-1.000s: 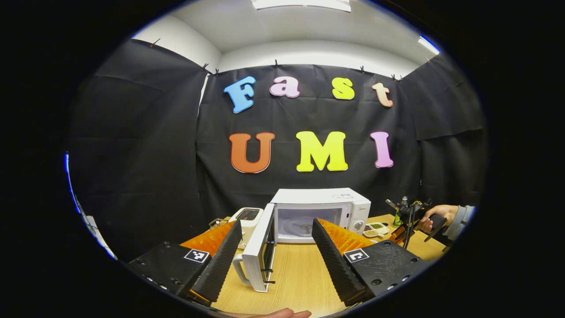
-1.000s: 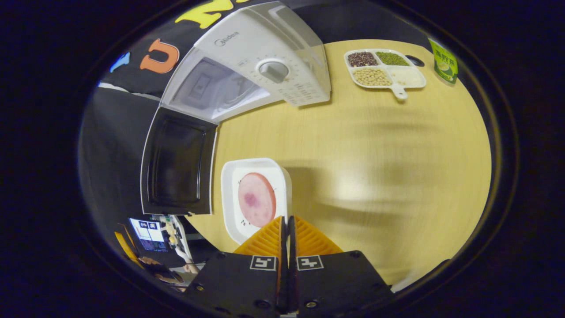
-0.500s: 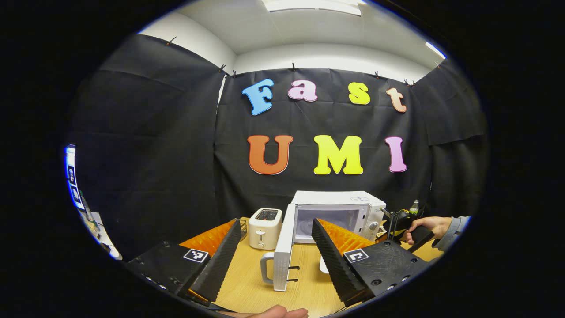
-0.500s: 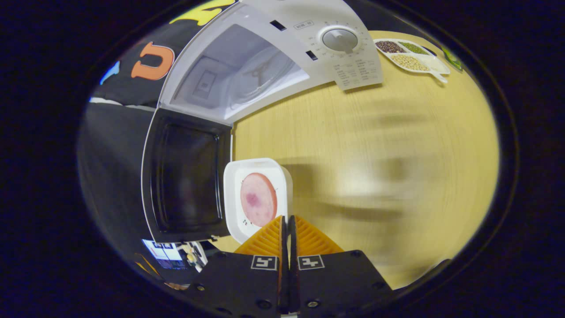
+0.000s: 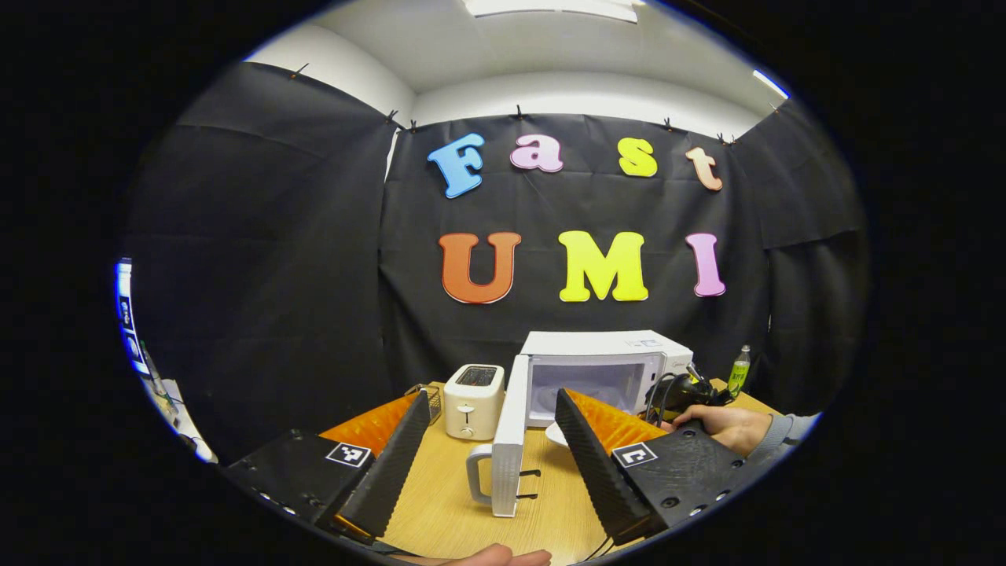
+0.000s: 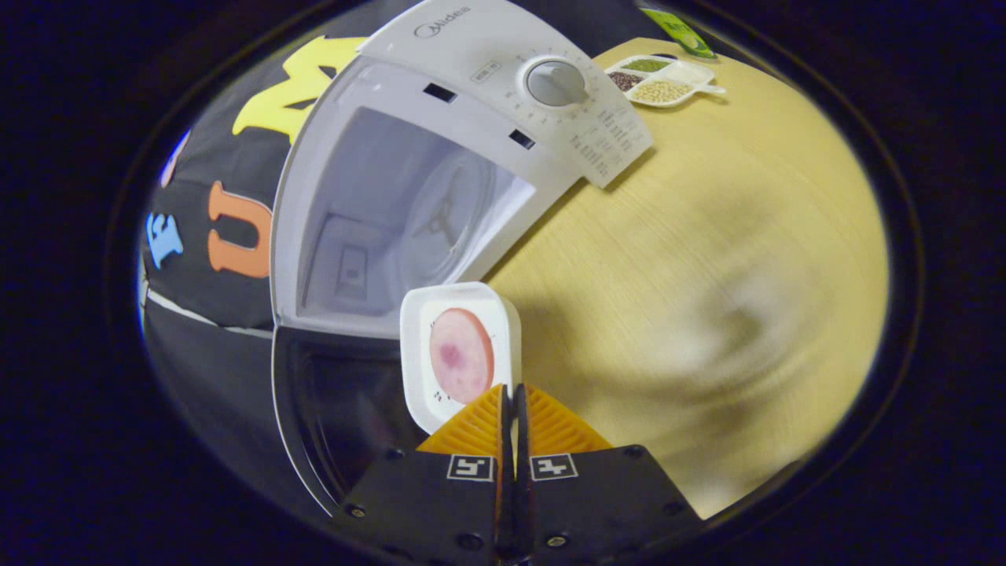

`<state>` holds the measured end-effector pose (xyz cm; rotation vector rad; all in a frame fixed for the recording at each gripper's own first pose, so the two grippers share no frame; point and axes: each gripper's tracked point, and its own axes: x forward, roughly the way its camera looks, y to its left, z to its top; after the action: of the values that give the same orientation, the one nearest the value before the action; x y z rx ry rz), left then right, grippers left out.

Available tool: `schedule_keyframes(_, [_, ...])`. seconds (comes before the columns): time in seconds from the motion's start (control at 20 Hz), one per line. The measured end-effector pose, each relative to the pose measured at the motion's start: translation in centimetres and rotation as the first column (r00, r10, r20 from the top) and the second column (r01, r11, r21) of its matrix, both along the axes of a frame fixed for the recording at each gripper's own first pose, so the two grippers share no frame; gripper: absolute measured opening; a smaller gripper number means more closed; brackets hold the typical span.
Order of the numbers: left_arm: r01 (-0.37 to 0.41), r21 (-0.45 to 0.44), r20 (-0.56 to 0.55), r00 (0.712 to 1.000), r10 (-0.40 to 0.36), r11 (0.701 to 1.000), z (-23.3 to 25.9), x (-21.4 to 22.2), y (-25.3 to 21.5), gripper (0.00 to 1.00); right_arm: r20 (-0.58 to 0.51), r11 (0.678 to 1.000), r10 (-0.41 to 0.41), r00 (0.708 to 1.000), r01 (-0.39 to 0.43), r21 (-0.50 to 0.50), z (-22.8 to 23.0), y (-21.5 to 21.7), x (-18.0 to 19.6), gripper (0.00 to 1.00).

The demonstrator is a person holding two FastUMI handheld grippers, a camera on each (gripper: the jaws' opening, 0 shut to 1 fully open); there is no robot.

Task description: Open the microwave oven with the left hand, put the food in, and close the microwave oven.

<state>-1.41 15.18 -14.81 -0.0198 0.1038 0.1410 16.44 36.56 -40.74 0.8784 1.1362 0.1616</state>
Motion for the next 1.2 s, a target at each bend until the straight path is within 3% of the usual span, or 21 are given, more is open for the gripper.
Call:
schedule_keyframes(0.1, [-0.028, 0.024, -0.012, 1.0, 0.028, 0.999, -0.6, 0.0, 0.5, 0.95, -0.028, 0.986, -0.141, 0.99, 0.143, 0.09, -0.3, 1.7, 1.7, 0.04])
schedule_keyframes(0.15, [-0.036, 0.025, -0.019, 0.999, 0.037, 0.999, -0.9, 0.1, 0.6, 0.84, -0.054, 0.97, -0.197, 0.979, 0.203, 0.131, -0.8, 2.3, 2.2, 0.04])
schedule_keyframes(0.2, [-0.031, 0.015, -0.026, 0.999, 0.032, 0.999, -1.2, 0.1, 0.3, 0.95, -0.074, 0.959, -0.224, 0.972, 0.234, 0.162, -1.1, 3.3, 2.4, 0.04])
schedule_keyframes(0.25, [-0.022, -0.001, -0.036, 0.999, 0.022, 1.0, -1.6, 0.1, 0.0, 0.95, -0.074, 0.953, -0.231, 0.97, 0.241, 0.182, -1.1, 4.4, 2.7, 0.0])
schedule_keyframes(0.35, [-0.016, -0.023, -0.056, 0.998, 0.014, 1.0, -2.3, 0.4, 0.1, 0.95, -0.042, 0.948, -0.249, 0.968, 0.252, 0.196, -1.5, 5.8, 4.2, 0.04])
schedule_keyframes(0.4, [-0.024, -0.02, -0.058, 0.998, 0.023, 1.0, -2.3, 0.4, 0.5, 0.84, -0.016, 0.945, -0.269, 0.963, 0.267, 0.188, -1.7, 6.1, 5.0, 0.04])
schedule_keyframes(0.45, [-0.033, -0.012, -0.056, 0.998, 0.032, 0.999, -2.3, 0.4, 0.9, 0.95, 0.013, 0.944, -0.289, 0.957, 0.283, 0.171, -1.8, 6.3, 5.8, 0.04])
schedule_keyframes(0.5, [-0.04, -0.006, -0.056, 0.998, 0.039, 0.999, -2.4, 0.5, 1.2, 0.84, 0.046, 0.943, -0.308, 0.95, 0.298, 0.151, -1.8, 6.3, 6.7, 0.04])
schedule_keyframes(0.55, [-0.043, -0.003, -0.057, 0.997, 0.043, 0.999, -2.5, 0.6, 1.4, 0.84, 0.082, 0.94, -0.326, 0.942, 0.313, 0.133, -1.9, 6.2, 7.5, 0.0])
schedule_keyframes(0.6, [-0.045, 0.0, -0.064, 0.997, 0.045, 0.999, -2.7, 0.7, 1.5, 0.95, 0.113, 0.936, -0.345, 0.932, 0.332, 0.12, -2.0, 6.0, 8.5, 0.04])
schedule_keyframes(0.75, [-0.061, 0.014, -0.076, 0.995, 0.061, 0.998, -3.3, 1.1, 2.3, 0.95, 0.193, 0.919, -0.391, 0.9, 0.373, 0.124, -1.3, 5.9, 11.6, 0.0])
schedule_keyframes(0.8, [-0.063, 0.014, -0.083, 0.995, 0.064, 0.998, -3.8, 1.1, 2.3, 0.84, 0.227, 0.918, -0.395, 0.89, 0.374, 0.132, -1.0, 6.1, 12.7, 0.05])
schedule_keyframes(0.85, [-0.067, 0.013, -0.088, 0.994, 0.067, 0.998, -4.2, 1.2, 2.4, 0.95, 0.254, 0.916, -0.401, 0.88, 0.377, 0.14, -0.8, 6.2, 13.8, 0.05])
schedule_keyframes(1.05, [-0.082, 0.005, -0.116, 0.99, 0.082, 0.997, -5.5, 2.0, 2.9, 0.95, 0.327, 0.9, -0.435, 0.839, 0.412, 0.142, -0.4, 5.8, 16.4, 0.07])
schedule_keyframes(1.1, [-0.08, 0.005, -0.115, 0.99, 0.08, 0.997, -5.6, 2.1, 2.8, 0.95, 0.351, 0.9, -0.434, 0.829, 0.418, 0.126, -0.5, 5.5, 16.6, 0.0])
schedule_keyframes(1.15, [-0.079, 0.006, -0.113, 0.99, 0.079, 0.997, -5.6, 2.1, 2.9, 0.95, 0.368, 0.902, -0.427, 0.826, 0.418, 0.108, -0.8, 5.3, 17.0, 0.08])
schedule_keyframes(1.2, [-0.078, 0.005, -0.115, 0.99, 0.078, 0.997, -5.8, 2.1, 2.9, 0.95, 0.372, 0.906, -0.416, 0.83, 0.412, 0.094, -1.2, 5.3, 17.2, 0.08])
